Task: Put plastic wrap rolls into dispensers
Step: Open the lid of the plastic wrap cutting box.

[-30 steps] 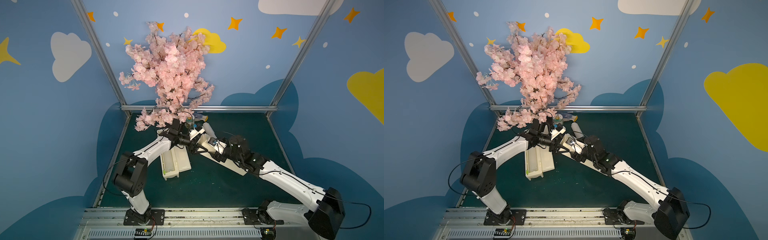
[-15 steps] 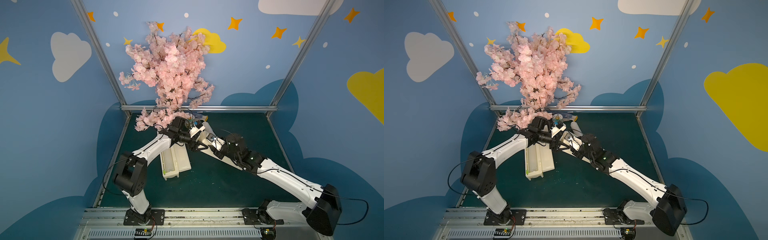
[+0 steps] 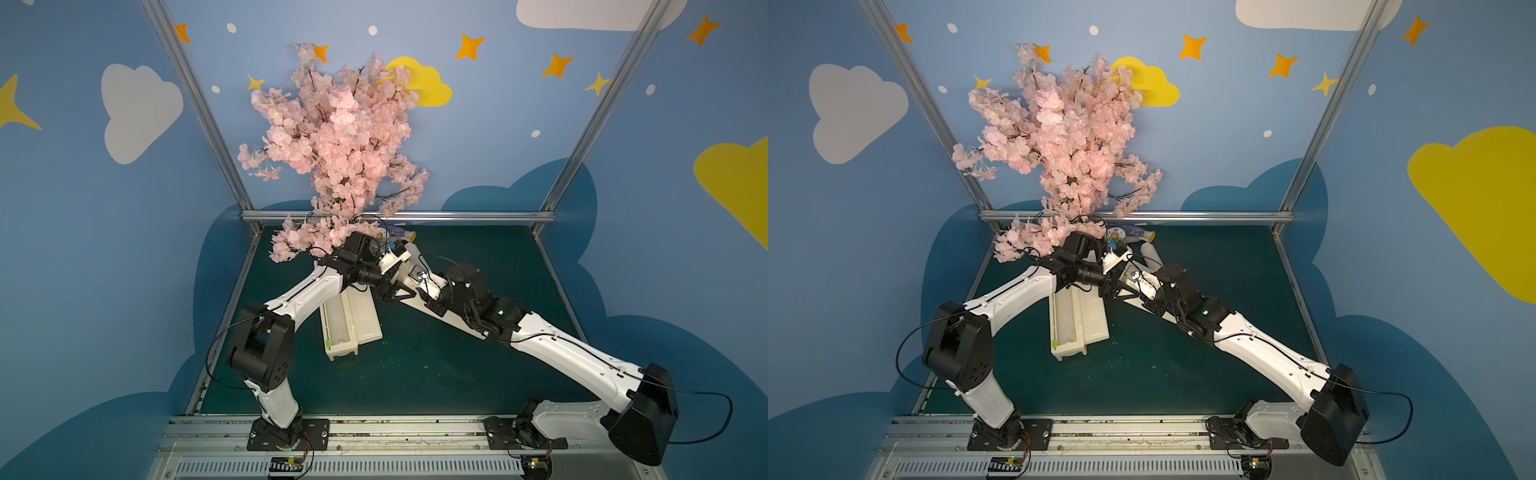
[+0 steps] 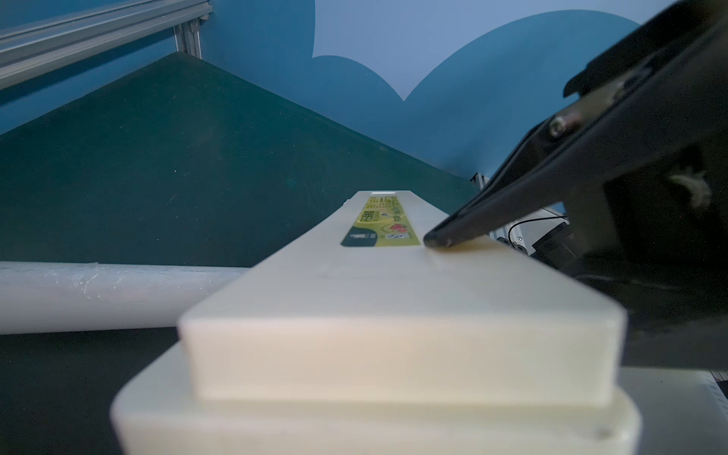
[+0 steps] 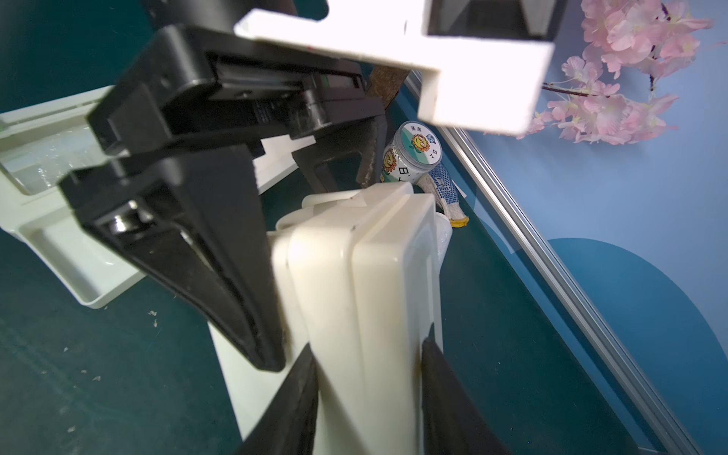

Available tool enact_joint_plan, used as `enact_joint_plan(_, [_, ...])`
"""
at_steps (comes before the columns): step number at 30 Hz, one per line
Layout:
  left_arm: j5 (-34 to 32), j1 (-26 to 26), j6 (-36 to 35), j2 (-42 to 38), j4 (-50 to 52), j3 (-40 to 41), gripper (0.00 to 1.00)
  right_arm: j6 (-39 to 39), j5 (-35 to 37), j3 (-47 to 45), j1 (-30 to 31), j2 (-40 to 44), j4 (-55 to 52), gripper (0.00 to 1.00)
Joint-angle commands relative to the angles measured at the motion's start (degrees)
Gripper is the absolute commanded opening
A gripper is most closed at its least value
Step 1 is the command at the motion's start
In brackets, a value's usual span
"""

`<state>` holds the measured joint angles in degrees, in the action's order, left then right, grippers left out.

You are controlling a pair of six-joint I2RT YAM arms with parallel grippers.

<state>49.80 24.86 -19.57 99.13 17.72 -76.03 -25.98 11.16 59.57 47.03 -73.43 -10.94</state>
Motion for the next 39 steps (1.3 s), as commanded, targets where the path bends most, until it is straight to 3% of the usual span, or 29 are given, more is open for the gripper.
enact_joint_plan(1, [8.1, 3.5, -6.3, -1.8, 2.1, -1.6, 0.33, 4.0, 7.2, -0.4, -1.6, -3.5, -0.1, 0.24])
enact_joint_plan(3, [6.9, 3.5, -8.4, -1.9, 3.5, -1.7, 0.33, 5.1, 8.1, -0.4, -1.9, -3.1, -0.1, 0.23])
enact_joint_plan(8, [4.4, 3.5, -11.5, -2.4, 5.0, -1.5, 0.33, 5.6, 1.5, -1.1, -3.3, -1.8, -0.5, 0.25])
enact_joint_plan(10, [3.7, 3.6, -12.0, -2.4, 5.1, -1.9, 0.33, 4.7, -0.1, -2.2, -3.2, -1.3, 0.4, 0.21])
enact_joint_plan(18, [1.2, 3.5, -13.0, -2.9, 3.7, -2.1, 0.34, 3.2, -0.7, -3.4, -2.9, 0.1, -0.1, 0.24])
enact_joint_plan(34, [0.6, 1.5, -15.7, -3.5, 2.9, -0.9, 0.35, 8.0, 14.5, -1.4, -3.1, -3.6, -3.9, 0.2])
enact_joint_plan(39, [0.1, 1.5, -16.0, -4.3, 2.5, 0.1, 0.35, 11.5, 15.8, 0.7, -3.0, -6.2, -6.7, 0.19])
